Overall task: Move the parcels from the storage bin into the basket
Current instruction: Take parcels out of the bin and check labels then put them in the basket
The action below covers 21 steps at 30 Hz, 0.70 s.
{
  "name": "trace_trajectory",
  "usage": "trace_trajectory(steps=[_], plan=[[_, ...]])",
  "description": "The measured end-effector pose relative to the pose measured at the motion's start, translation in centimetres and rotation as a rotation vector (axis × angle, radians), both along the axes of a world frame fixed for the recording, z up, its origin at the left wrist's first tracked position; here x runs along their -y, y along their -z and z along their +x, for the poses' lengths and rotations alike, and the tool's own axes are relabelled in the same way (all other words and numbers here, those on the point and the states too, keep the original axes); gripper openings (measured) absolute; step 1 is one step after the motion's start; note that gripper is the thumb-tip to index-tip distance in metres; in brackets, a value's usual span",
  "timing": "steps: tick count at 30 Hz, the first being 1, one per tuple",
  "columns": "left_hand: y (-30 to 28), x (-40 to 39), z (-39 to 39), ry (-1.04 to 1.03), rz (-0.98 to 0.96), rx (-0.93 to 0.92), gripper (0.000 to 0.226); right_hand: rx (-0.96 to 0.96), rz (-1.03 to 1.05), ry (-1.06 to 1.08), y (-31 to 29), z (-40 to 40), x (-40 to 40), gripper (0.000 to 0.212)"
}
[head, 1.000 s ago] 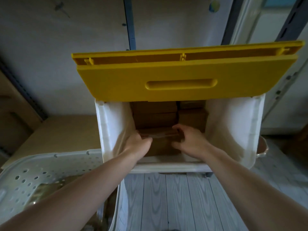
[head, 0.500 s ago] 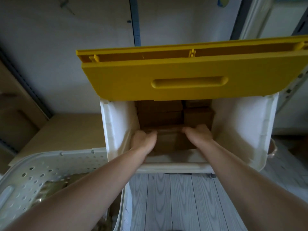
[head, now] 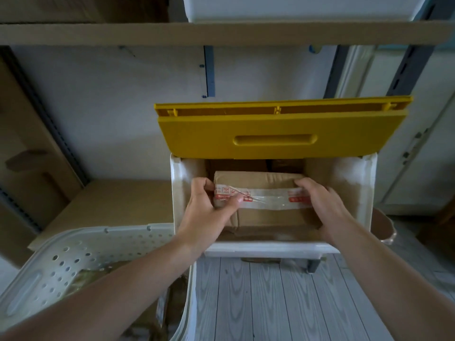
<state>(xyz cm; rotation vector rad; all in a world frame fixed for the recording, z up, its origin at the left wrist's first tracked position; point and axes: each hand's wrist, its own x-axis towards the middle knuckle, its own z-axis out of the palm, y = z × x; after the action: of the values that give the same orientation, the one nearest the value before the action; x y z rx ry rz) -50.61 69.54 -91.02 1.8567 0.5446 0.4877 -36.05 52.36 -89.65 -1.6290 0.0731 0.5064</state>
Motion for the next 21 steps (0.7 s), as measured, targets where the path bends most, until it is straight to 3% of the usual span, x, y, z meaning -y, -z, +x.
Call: trace_trajectory(steps=[6, 10, 17, 21], plan=[[-2.2, -3.3, -7.1, -0.024, -0.061, 0.180, 0.064, 0.068, 0.189, -0.345, -1.8, -3.6, -2.4, 0.032], [-2.8, -6.0, -10.8, -0.126, -0.103, 0.273, 0.058, 0.134, 0.281, -0.520, -2.9, -6.2, -5.4, 0.021], [-2.8, -9.9, -15.4, -0.276, -0.129, 0.367, 0.062, 0.263, 0.291, -0.593, -4.2, -10.3, -11.7, 0.033], [-2.3, -12.0, -17.3, -0.315, -0.128, 0.391, 0.058, 0.275, 0.305, -0.636, -3.7, -11.8, -14.5, 0.022]])
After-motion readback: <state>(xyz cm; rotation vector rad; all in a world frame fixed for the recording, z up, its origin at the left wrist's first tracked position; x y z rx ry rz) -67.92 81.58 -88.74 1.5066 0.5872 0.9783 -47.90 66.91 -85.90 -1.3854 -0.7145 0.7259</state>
